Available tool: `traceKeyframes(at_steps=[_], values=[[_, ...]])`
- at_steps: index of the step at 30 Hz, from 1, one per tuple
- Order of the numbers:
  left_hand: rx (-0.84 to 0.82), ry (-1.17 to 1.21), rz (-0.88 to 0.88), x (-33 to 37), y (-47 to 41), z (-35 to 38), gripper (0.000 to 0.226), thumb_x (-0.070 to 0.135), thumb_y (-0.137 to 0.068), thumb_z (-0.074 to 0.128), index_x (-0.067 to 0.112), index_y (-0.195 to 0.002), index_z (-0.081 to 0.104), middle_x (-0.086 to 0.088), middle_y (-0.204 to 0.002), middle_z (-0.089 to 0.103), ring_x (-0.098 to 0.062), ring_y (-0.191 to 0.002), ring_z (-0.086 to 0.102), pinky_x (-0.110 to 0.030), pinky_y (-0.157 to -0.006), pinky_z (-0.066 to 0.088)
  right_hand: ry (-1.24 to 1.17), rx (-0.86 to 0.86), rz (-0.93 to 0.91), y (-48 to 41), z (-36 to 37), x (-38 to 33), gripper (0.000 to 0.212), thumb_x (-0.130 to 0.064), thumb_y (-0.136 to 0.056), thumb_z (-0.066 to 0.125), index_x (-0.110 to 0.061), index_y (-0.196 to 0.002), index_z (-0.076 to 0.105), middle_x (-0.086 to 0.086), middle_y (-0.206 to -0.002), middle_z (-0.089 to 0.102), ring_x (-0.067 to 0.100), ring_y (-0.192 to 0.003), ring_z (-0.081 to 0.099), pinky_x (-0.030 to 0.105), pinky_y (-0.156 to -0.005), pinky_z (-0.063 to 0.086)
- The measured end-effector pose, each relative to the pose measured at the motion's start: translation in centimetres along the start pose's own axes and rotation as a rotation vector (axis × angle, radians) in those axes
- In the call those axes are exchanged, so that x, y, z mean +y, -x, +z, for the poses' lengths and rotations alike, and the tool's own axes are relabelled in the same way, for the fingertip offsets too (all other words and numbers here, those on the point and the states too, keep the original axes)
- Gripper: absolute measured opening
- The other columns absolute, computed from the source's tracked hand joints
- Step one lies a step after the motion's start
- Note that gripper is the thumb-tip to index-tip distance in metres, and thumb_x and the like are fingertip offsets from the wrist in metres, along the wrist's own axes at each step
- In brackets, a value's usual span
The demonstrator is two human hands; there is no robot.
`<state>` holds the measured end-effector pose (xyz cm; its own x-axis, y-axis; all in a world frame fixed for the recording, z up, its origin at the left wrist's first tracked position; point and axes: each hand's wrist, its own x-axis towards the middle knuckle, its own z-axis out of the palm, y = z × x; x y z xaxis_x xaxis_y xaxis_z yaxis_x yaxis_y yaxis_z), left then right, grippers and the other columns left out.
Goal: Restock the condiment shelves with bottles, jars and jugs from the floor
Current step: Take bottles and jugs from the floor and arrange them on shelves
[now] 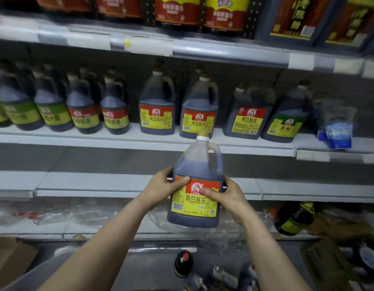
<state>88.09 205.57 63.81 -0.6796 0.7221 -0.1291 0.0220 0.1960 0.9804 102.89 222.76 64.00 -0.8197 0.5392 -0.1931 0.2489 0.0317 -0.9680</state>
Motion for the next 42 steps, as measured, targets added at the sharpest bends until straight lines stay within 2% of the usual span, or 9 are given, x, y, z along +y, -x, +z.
traceKeyframes(at_steps=[8,13,16,21,24,27,32,36,42], values=[[0.042,0.007,0.063,4.2,-6.2,-0.4,0.069,0.041,-0.072,0.081,0.018,-0.132,0.057,-0.002,-0.118,0.071,-0.020,-0.106,0.069,-0.043,-0.093,0.056,0.039,-0.020,-0.134,-7.2,-2.9,-3.5,0.065,-0.037,-0.054,0.095,-0.034,-0.109,0.061,-0.020,-0.093,0.075,0.000,-0.083,0.071,0.015,-0.061,0.055],[0.044,0.007,0.107,6.1,-8.8,-0.9,0.073,0.034,-0.075,0.081,0.020,-0.139,0.050,-0.001,-0.129,0.065,-0.018,-0.111,0.067,-0.043,-0.094,0.056,0.068,-0.011,-0.186,-10.7,-3.9,-4.9,0.067,-0.038,-0.055,0.097,-0.038,-0.111,0.060,-0.022,-0.097,0.073,0.002,-0.086,0.071,0.026,-0.069,0.061],[0.063,-0.018,0.130,7.1,-10.0,-1.1,0.083,0.035,-0.072,0.080,0.019,-0.145,0.045,0.000,-0.133,0.062,-0.018,-0.117,0.063,-0.043,-0.097,0.054,0.082,-0.003,-0.228,-12.2,-4.2,-5.6,0.076,-0.050,-0.045,0.096,-0.041,-0.109,0.058,-0.026,-0.100,0.071,0.000,-0.088,0.071,0.020,-0.067,0.059],[0.079,-0.072,0.156,8.2,-11.6,-1.5,0.078,0.035,-0.073,0.080,0.023,-0.143,0.045,0.007,-0.131,0.063,-0.014,-0.120,0.060,-0.035,-0.095,0.055,0.089,0.010,-0.265,-14.4,-4.4,-6.4,0.075,-0.050,-0.045,0.095,-0.045,-0.109,0.056,-0.028,-0.102,0.071,-0.003,-0.091,0.069,0.024,-0.075,0.060],[0.095,-0.104,0.158,8.7,-12.7,-1.9,0.084,0.025,-0.078,0.080,0.018,-0.150,0.037,0.003,-0.140,0.057,-0.015,-0.128,0.054,-0.038,-0.102,0.051,0.105,0.025,-0.300,-15.2,-4.2,-6.8,0.071,-0.042,-0.054,0.096,-0.051,-0.109,0.053,-0.036,-0.101,0.066,-0.014,-0.092,0.064,0.012,-0.068,0.055],[0.104,-0.132,0.161,9.0,-13.5,-2.4,0.086,0.020,-0.079,0.079,0.018,-0.152,0.034,0.005,-0.139,0.055,-0.012,-0.127,0.054,-0.026,-0.095,0.053,0.116,0.039,-0.310,-16.0,-3.8,-7.1,0.070,-0.036,-0.059,0.095,-0.054,-0.109,0.049,-0.045,-0.097,0.061,-0.022,-0.088,0.059,0.005,-0.063,0.050],[0.110,-0.117,0.136,8.6,-14.9,-3.1,0.087,0.011,-0.080,0.078,0.017,-0.153,0.031,0.002,-0.144,0.052,-0.015,-0.131,0.051,-0.033,-0.100,0.052,0.131,0.053,-0.330,-17.6,-3.2,-7.0,0.080,-0.027,-0.065,0.093,-0.047,-0.125,0.044,-0.034,-0.110,0.058,-0.008,-0.098,0.059,0.014,-0.079,0.051],[0.100,-0.091,0.139,8.6,-16.0,-3.6,0.084,0.009,-0.082,0.076,0.017,-0.153,0.032,0.005,-0.140,0.054,-0.014,-0.128,0.053,-0.025,-0.094,0.054,0.153,0.062,-0.334,-18.9,-3.0,-7.3,0.089,-0.028,-0.067,0.093,-0.035,-0.141,0.044,-0.025,-0.116,0.059,0.004,-0.106,0.057,0.018,-0.082,0.051],[0.065,-0.105,0.124,8.9,-17.4,-4.3,0.083,0.007,-0.083,0.075,0.015,-0.153,0.031,-0.002,-0.142,0.054,-0.019,-0.129,0.054,-0.041,-0.102,0.051,0.189,0.068,-0.323,-20.4,-3.4,-7.7,0.095,-0.034,-0.063,0.094,-0.033,-0.144,0.043,-0.014,-0.130,0.059,0.010,-0.115,0.057,0.028,-0.089,0.054]])
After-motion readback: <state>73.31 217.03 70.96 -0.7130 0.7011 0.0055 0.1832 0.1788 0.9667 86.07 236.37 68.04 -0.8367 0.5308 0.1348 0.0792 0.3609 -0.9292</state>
